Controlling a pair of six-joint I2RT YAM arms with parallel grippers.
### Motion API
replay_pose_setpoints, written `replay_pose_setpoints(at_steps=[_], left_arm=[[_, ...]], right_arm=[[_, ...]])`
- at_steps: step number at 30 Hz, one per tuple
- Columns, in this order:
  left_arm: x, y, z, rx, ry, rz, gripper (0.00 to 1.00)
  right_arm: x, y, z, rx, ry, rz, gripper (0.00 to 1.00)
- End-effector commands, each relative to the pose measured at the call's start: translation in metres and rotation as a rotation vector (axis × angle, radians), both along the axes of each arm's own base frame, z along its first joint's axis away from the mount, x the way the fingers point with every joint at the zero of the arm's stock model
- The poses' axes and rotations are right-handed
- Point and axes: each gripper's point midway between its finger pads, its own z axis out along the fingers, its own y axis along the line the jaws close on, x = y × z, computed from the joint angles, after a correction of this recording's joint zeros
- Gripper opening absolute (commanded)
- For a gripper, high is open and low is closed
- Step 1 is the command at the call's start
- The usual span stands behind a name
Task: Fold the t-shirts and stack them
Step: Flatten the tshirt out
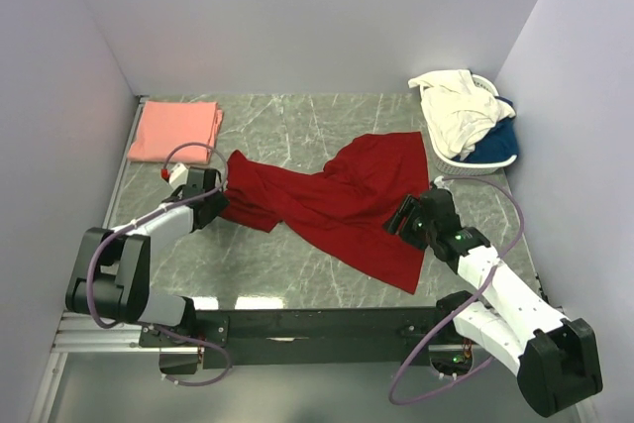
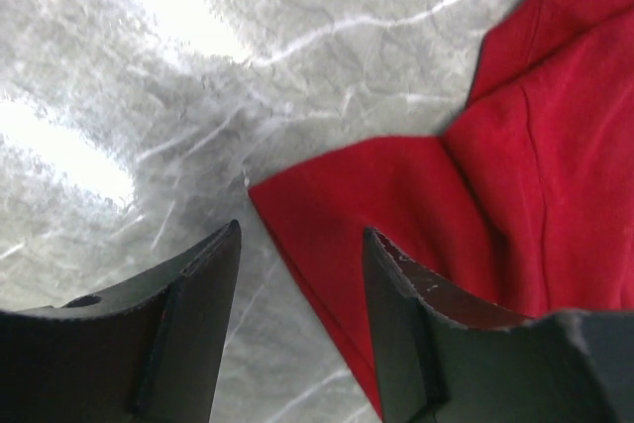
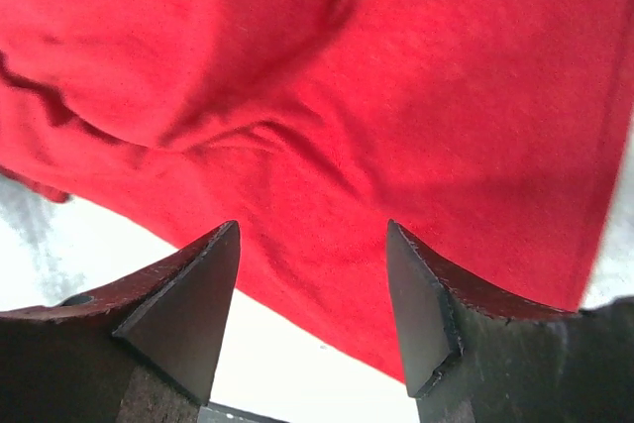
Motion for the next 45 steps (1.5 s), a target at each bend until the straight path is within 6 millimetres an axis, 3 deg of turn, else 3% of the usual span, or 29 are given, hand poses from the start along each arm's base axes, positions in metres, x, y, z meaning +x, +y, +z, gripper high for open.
replay_pose_setpoints(at_steps=[1, 4, 7, 10, 14, 24, 31, 36, 40, 45], left_arm=[[0.017, 0.008, 0.011, 0.057, -0.049, 0.046, 0.57], [0.02, 0.006, 0.005, 0.072, -0.028, 0.036, 0.47], [0.024, 0.005, 0.003, 0.081, -0.017, 0.031, 0.29], [0.026, 0.005, 0.006, 0.081, -0.023, 0.035, 0.01], [0.025, 0.008, 0.022, 0.076, -0.048, 0.058, 0.01], [0.008, 0.014, 0.1, 0.037, -0.217, 0.092, 0.01], [-0.002, 0.016, 0.129, 0.026, -0.279, 0.088, 0.01], [-0.006, 0.016, 0.146, 0.022, -0.315, 0.077, 0.0], [-0.009, 0.017, 0.16, 0.021, -0.343, 0.069, 0.0], [-0.012, 0.015, 0.174, 0.013, -0.374, 0.054, 0.0]], right_arm=[[-0.013, -0.009, -0.011, -0.029, 0.063, -0.043, 0.68], [-0.021, -0.011, -0.02, -0.03, 0.109, -0.058, 0.68], [-0.03, -0.017, -0.027, -0.047, 0.163, -0.085, 0.69], [-0.037, -0.028, -0.032, -0.099, 0.21, -0.125, 0.69], [-0.048, -0.034, -0.034, -0.132, 0.276, -0.143, 0.69], [-0.092, -0.038, -0.038, -0.145, 0.445, -0.126, 0.69], [-0.119, -0.04, -0.046, -0.14, 0.535, -0.111, 0.67], [-0.12, -0.04, -0.047, -0.138, 0.547, -0.126, 0.66], [-0.12, -0.037, -0.059, -0.124, 0.567, -0.141, 0.64], [-0.115, -0.026, -0.077, -0.077, 0.583, -0.126, 0.53]])
